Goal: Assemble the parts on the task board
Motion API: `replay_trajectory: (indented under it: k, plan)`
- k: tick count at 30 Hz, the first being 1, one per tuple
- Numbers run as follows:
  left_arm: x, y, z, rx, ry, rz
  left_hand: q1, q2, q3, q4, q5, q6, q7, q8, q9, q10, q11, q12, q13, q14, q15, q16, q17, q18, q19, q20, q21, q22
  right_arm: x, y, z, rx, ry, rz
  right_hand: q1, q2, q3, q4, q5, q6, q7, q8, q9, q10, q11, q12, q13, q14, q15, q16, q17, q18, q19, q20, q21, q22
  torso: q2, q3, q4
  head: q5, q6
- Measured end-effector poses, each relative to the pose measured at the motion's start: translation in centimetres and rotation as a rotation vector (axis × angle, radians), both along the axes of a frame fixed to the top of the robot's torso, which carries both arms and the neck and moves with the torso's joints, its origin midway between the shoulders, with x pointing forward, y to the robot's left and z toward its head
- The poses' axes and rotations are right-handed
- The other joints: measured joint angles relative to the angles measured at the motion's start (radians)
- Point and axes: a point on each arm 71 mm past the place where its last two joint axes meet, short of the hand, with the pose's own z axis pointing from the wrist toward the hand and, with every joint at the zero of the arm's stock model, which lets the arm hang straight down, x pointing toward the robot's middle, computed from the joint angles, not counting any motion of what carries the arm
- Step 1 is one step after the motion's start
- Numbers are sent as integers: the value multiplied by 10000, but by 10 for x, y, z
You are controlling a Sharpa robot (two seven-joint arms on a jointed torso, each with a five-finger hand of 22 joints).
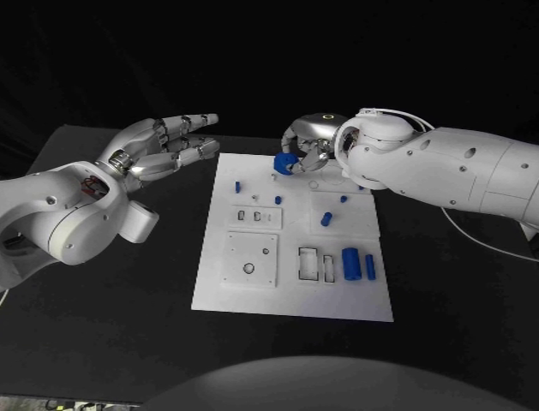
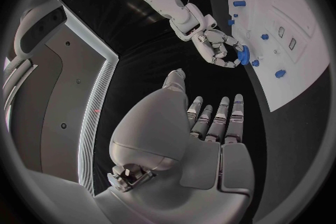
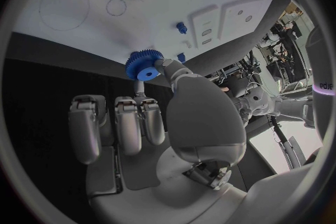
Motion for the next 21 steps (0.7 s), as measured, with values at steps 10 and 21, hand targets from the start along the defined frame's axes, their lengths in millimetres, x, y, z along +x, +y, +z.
replay_trajectory:
  k: [10, 21]
  plan:
    - [-1, 2, 0, 13, 15, 39, 0, 0, 0, 0, 0, 0, 0, 0, 0, 0, 0, 0, -1, 0, 0, 0, 0, 1, 0, 0, 0, 1, 5, 18, -9, -89, 322, 97, 0, -1, 59, -2, -116, 0, -1, -164, 7, 0, 0, 0, 0, 0, 0, 0, -1, 0, 0, 0, -97, -1, 37, 5, -4, 73, -27]
    - [-1, 1, 0, 24, 21, 30, 0, 0, 0, 0, 0, 37, 36, 0, 0, 0, 0, 0, 0, 0, 0, 0, 8, 0, 0, 0, 0, 1, 4, 27, -14, -184, 575, 259, -29, -31, 87, -30, -136, 54, 14, -282, 137, 0, 0, 0, -1, 0, 0, 0, -2, 0, 0, 0, -136, -2, 38, -9, -12, 45, -83]
